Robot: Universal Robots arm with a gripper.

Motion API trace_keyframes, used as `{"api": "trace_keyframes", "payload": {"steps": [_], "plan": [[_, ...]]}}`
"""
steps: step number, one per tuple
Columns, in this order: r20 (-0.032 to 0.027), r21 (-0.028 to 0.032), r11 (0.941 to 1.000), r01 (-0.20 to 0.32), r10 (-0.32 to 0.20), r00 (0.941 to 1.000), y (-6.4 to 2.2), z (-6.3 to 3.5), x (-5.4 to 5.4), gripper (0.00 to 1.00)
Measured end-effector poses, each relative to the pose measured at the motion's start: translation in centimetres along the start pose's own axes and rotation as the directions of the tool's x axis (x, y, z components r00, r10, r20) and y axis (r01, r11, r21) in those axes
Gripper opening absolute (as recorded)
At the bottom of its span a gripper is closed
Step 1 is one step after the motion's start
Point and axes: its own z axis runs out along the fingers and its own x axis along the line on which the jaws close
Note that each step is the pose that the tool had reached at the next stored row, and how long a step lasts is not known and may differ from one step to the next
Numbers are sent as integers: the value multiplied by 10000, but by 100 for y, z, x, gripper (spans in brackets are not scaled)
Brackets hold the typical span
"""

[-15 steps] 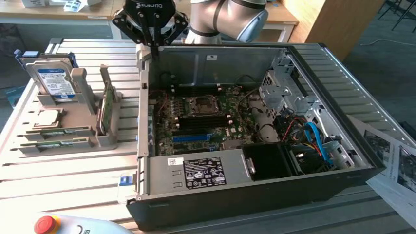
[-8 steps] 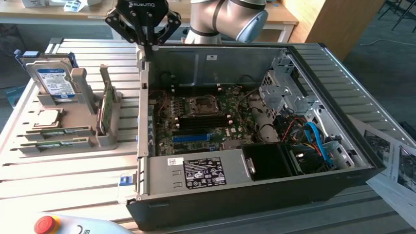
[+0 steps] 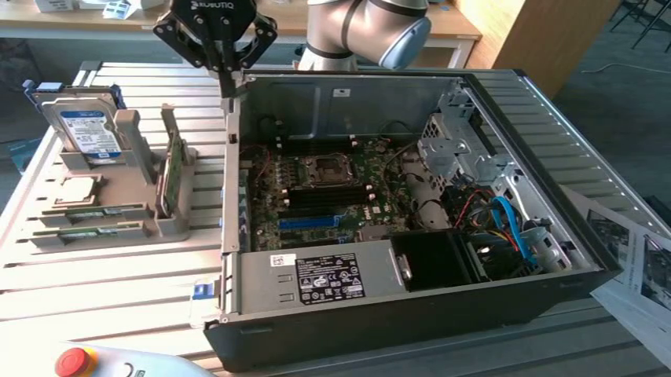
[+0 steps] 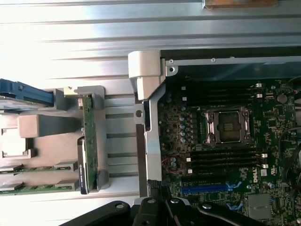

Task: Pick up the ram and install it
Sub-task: 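Reach for the ram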

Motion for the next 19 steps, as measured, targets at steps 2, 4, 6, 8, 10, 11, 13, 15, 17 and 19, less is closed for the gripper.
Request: {"api": "trace_keyframes", "payload": {"steps": [2, 4, 6, 8, 10, 11, 13, 15, 17, 19], "plan": [[0, 0, 10000, -1, 1, 10000, 8, -1, 41, 10], [0, 0, 10000, -1, 1, 10000, 14, -1, 84, 10], [-1, 1, 10000, 0, 0, 10000, 19, -2, 124, 10], [-1, 1, 10000, 0, 0, 10000, 23, -3, 164, 10], [0, 0, 10000, -1, 1, 10000, 26, -4, 205, 10], [-1, 1, 10000, -1, 1, 10000, 28, -5, 225, 10], [0, 0, 10000, -1, 1, 10000, 30, -5, 265, 10], [0, 0, 10000, 0, 0, 10000, 34, -6, 304, 10], [0, 1, 10000, 0, 0, 10000, 40, -6, 344, 10], [0, 0, 10000, -1, 1, 10000, 45, -7, 384, 10]]}}
